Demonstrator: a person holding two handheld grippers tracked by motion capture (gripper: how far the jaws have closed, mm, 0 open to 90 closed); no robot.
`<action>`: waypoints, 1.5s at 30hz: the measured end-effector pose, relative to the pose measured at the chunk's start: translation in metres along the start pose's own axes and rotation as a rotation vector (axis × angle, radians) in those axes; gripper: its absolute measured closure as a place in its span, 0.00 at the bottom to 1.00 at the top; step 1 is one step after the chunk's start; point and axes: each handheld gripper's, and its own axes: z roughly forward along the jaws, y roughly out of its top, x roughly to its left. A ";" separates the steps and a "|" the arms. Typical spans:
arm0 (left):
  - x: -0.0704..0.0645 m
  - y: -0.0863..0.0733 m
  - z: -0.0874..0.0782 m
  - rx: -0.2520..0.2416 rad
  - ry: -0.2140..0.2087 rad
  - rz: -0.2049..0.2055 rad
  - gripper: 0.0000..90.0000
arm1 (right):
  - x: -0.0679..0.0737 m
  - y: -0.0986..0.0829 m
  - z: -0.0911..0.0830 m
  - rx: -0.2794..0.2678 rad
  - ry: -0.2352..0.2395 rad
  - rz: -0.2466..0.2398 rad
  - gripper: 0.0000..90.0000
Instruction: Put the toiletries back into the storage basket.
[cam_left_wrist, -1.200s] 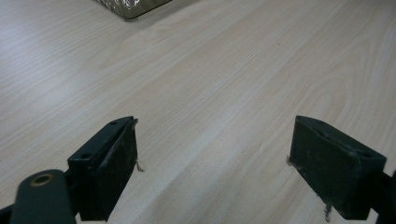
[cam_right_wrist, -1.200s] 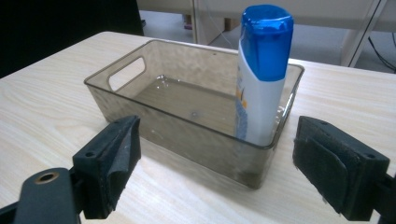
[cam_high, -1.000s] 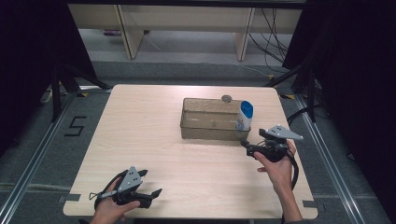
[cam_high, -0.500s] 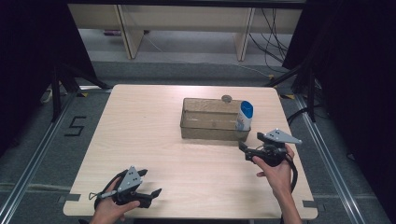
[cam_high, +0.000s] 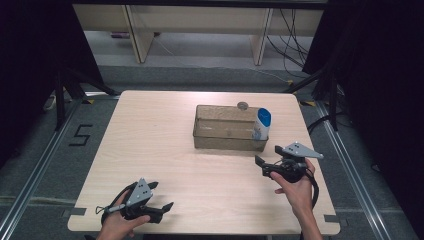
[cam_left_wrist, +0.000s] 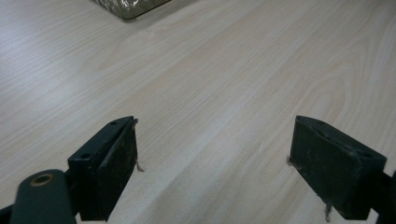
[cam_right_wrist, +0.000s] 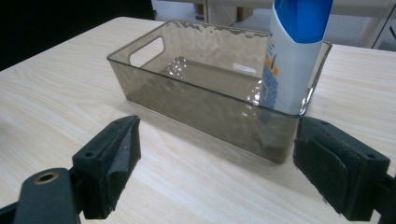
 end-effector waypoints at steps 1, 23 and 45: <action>0.000 0.000 0.000 -0.001 0.000 -0.001 0.16 | 0.000 0.000 -0.001 -0.003 -0.001 -0.010 0.18; 0.001 0.001 -0.002 -0.008 -0.016 -0.004 0.16 | 0.011 -0.018 -0.009 0.009 0.027 0.018 0.17; 0.000 0.000 -0.002 -0.010 -0.015 -0.016 0.16 | 0.019 -0.034 -0.021 0.026 0.051 0.028 0.17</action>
